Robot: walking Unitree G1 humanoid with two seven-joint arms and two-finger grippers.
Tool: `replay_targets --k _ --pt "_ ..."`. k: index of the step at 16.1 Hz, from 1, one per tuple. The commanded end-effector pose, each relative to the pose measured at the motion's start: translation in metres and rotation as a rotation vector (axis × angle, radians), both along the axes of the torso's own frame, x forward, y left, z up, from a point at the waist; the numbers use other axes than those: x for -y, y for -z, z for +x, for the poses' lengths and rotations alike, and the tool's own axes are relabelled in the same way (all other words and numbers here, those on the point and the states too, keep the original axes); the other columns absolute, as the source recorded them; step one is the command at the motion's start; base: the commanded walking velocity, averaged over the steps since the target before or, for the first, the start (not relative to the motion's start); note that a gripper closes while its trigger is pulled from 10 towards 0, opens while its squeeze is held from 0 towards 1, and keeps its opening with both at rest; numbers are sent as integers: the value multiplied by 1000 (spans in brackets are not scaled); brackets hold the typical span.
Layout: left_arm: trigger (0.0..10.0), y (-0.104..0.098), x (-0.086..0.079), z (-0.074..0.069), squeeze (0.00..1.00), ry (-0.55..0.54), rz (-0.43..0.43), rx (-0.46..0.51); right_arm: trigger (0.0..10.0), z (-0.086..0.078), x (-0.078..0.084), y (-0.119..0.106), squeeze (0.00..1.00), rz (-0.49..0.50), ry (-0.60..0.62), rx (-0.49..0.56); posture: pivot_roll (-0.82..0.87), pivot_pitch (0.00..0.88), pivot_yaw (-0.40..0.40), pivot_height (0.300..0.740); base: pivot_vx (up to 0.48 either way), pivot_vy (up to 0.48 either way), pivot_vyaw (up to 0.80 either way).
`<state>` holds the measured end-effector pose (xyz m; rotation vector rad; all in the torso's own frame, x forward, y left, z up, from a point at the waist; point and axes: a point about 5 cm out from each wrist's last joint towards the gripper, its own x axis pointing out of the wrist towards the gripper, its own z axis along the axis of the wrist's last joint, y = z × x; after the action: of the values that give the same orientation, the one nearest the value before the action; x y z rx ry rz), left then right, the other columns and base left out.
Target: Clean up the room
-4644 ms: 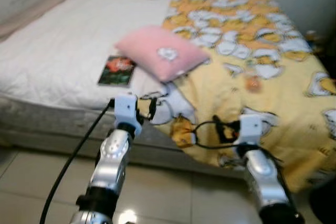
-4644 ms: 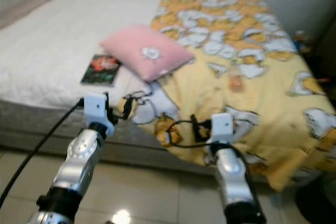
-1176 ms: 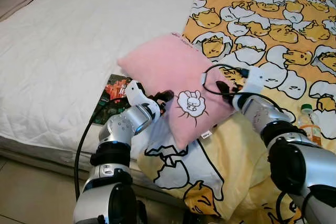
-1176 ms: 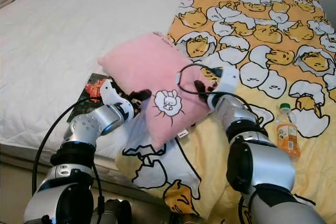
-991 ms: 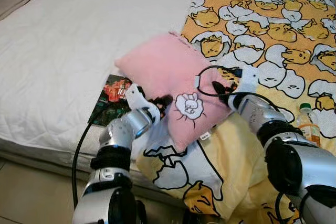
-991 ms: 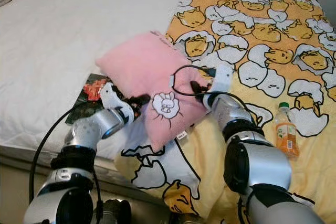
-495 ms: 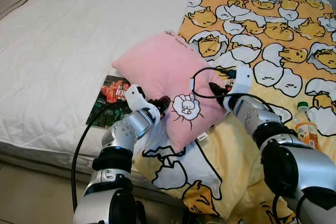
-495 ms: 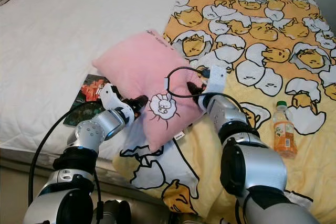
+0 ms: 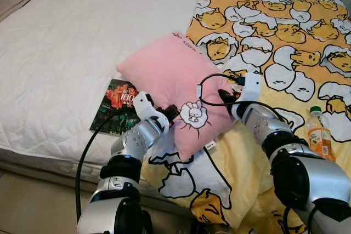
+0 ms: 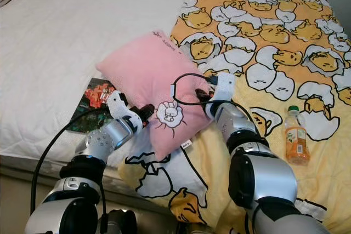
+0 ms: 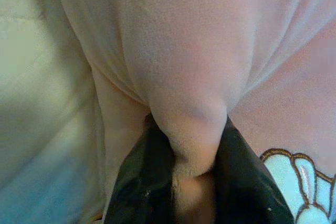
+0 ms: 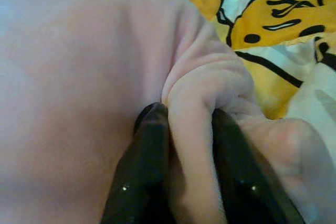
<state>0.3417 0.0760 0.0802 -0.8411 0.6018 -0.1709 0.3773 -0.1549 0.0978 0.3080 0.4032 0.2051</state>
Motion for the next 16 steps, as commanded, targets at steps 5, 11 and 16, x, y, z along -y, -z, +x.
replay_targets --k 5,11,16 --pt "0 -3 7 6 0 92 117 86 0 -5 -10 9 0 57 25 -11 49 50 -59 740 0 0 0" --pt "0 -44 -37 32 0 188 444 378 0 -2 -23 0 0 149 131 68 31 0 -30 740 0 0 0" --pt "0 -59 -84 42 0 432 841 485 0 -27 -50 18 0 211 191 48 -6 0 -9 740 0 0 0"
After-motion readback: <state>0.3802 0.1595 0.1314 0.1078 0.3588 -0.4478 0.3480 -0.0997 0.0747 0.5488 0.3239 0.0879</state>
